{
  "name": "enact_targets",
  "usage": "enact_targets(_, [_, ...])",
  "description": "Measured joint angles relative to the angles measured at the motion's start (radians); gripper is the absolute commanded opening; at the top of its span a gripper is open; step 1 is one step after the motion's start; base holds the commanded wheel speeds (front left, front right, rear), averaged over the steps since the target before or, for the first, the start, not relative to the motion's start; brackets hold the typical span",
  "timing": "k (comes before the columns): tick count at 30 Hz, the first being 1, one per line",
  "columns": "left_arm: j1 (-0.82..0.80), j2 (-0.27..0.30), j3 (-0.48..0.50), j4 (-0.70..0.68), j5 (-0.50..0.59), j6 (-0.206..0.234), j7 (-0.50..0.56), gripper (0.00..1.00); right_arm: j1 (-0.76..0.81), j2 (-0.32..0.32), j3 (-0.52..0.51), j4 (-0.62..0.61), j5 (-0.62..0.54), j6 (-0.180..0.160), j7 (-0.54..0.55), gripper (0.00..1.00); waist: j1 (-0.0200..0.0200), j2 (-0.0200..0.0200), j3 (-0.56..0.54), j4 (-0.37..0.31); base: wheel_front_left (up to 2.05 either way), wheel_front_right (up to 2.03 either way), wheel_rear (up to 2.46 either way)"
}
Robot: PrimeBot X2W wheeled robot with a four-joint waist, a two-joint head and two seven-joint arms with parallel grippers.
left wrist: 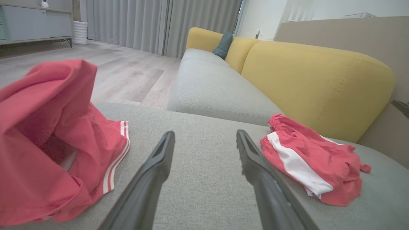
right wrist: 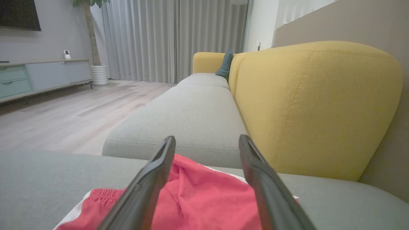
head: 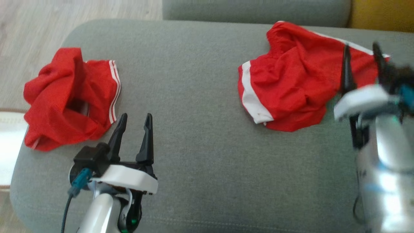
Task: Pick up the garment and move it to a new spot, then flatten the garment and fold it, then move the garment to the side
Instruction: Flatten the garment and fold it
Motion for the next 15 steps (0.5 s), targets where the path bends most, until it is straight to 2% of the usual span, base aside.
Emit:
enact_targets(4, [0.014, 0.0, 0.006, -0.002, 0.008, 0.0, 0.0, 1.0, 0.201, 0.005, 0.054, -0.134, 0.123, 0.0, 0.0, 1.0, 0.0, 0.0, -0.03, -0.019, 0.0, 0.0, 0.0])
enact_targets(5, [0.014, 0.0, 0.006, -0.002, 0.008, 0.0, 0.0, 1.0, 0.201, 0.005, 0.054, -0.134, 0.123, 0.0, 0.0, 1.0, 0.0, 0.0, -0.03, -0.019, 0.0, 0.0, 0.0])
enact_targets(10, [0.044, 0.0, 0.008, -0.004, 0.009, -0.001, 0.0, 1.0, 0.41, 0.017, 0.128, -0.221, 0.259, 0.0, 0.0, 1.0, 0.0, 0.0, -0.044, -0.036, 0.0, 0.0, 0.0])
enact_targets(15, [0.043, 0.0, 0.004, -0.008, 0.009, -0.001, 0.0, 1.0, 0.452, 0.02, 0.183, -0.243, 0.301, 0.0, 0.001, 1.0, 0.0, 0.0, -0.027, -0.036, 0.0, 0.0, 0.0])
